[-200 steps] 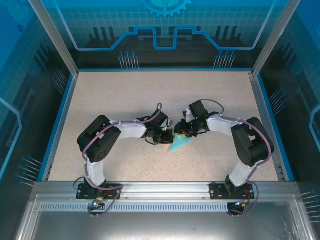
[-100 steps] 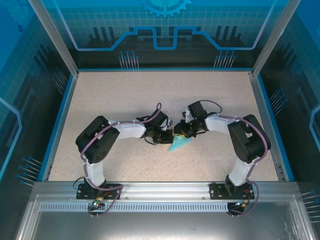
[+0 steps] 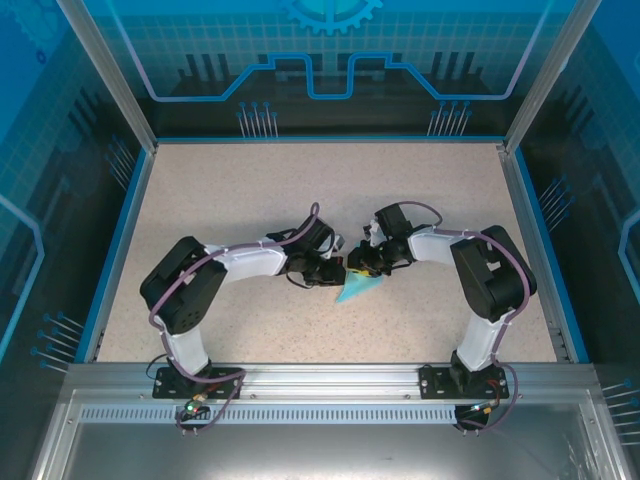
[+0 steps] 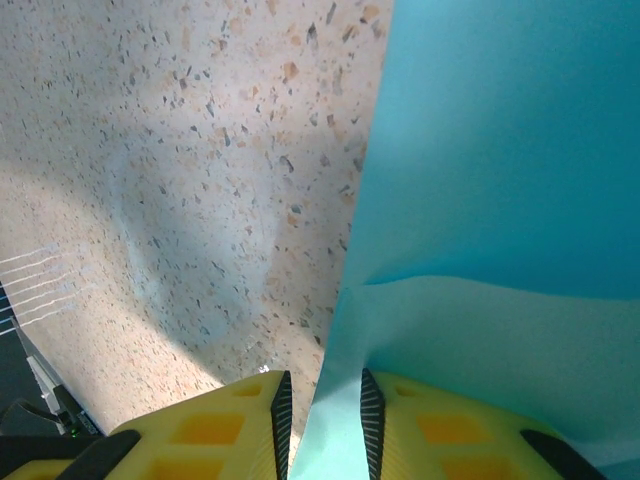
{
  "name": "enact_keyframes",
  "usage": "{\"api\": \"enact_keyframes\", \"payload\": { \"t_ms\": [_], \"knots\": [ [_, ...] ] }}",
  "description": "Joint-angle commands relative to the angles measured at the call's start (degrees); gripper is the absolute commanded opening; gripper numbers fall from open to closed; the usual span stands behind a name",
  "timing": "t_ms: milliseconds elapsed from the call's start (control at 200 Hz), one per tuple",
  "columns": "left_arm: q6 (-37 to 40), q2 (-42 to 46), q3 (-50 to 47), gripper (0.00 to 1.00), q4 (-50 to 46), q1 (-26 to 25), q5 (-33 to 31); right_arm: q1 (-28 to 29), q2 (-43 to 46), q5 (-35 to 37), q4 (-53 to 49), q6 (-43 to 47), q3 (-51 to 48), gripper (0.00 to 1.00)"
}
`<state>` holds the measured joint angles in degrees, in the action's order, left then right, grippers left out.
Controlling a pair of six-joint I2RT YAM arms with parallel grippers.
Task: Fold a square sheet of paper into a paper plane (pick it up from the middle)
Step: Fourth fold the wing at the center of the table.
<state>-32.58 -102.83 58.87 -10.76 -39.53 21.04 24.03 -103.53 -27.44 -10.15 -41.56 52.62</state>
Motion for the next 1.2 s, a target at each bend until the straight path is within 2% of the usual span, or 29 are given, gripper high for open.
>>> {"api": "enact_keyframes", "payload": {
  "t_ms": [0, 65, 190, 425, 555, 890, 1195],
  "knots": [
    [0.56, 2.61, 0.64, 0.14, -1.23, -0.04, -0.44, -0.74, -1.55, -0.75, 0.31, 0.43, 0.85, 0.28],
    [0.22, 2.68, 0.07, 0.22, -0.47, -0.13, -0.38, -0.74, -1.51, -0.81, 0.31, 0.54, 0.79, 0.28],
    [-0.12, 1.22, 0.05, 0.31, 0.26, -0.45, -0.52, -0.74, -1.51, -1.06, 0.19, 0.53, 0.72, 0.28],
    [0.19, -2.14, 1.0, 0.33, 1.11, -1.51, -0.91, -0.72, -1.57, -1.19, -0.04, 0.58, 0.64, 0.27],
    [0.41, -3.5, 1.64, 0.31, 0.54, -1.7, -1.7, -0.74, -1.57, -1.34, -0.14, 0.6, 0.49, 0.27],
    [0.54, -4.74, 2.04, 0.12, -0.31, -1.87, -3.01, -0.74, -1.33, -1.56, -0.31, 0.78, 0.29, 0.27],
    [1.54, -6.11, 2.44, 0.03, -2.62, -2.3, -4.95, -0.83, -0.55, -1.58, -0.57, 0.78, 0.46, 0.27]
  ]
}}
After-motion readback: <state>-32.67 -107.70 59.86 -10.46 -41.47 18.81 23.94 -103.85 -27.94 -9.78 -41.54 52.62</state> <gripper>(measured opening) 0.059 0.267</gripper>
